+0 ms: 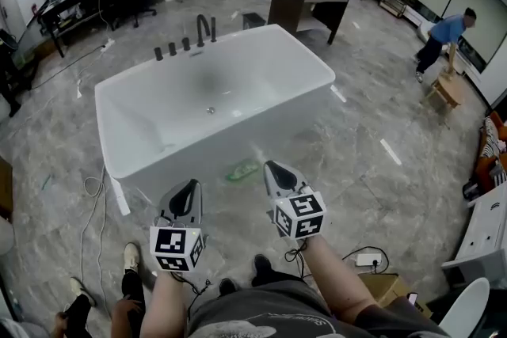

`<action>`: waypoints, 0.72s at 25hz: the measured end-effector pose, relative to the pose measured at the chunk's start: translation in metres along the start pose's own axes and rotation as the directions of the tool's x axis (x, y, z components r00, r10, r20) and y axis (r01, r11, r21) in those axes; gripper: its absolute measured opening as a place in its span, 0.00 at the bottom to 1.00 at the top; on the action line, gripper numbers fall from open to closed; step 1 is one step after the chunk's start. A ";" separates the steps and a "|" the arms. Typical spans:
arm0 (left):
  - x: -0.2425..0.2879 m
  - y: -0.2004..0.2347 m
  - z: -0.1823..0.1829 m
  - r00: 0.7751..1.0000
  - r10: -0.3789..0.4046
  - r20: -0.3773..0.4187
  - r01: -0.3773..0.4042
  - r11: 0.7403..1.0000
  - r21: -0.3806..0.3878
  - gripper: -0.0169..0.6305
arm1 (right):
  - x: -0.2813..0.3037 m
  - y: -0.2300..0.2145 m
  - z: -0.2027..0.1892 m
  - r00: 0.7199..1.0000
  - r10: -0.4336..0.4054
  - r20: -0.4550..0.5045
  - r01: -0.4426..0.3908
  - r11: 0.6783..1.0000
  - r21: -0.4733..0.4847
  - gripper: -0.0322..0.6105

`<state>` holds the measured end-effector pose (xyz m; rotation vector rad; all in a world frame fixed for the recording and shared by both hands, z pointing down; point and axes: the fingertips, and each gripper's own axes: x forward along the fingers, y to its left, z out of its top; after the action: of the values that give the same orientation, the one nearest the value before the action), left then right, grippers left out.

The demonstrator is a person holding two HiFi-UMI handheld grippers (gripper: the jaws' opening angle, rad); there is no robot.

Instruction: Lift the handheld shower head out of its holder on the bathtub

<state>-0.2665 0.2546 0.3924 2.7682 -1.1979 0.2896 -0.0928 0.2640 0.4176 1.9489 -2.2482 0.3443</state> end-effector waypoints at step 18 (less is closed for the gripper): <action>0.116 -0.005 0.004 0.999 0.029 -0.043 -0.030 1.000 -0.009 0.06 | 0.044 -0.101 -0.017 0.997 0.078 -0.028 -0.075 0.993 0.087 0.11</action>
<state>-0.1847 0.1746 0.4135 2.7236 -1.2273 0.3435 -0.0001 0.2129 0.4535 1.8863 -2.3295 0.4851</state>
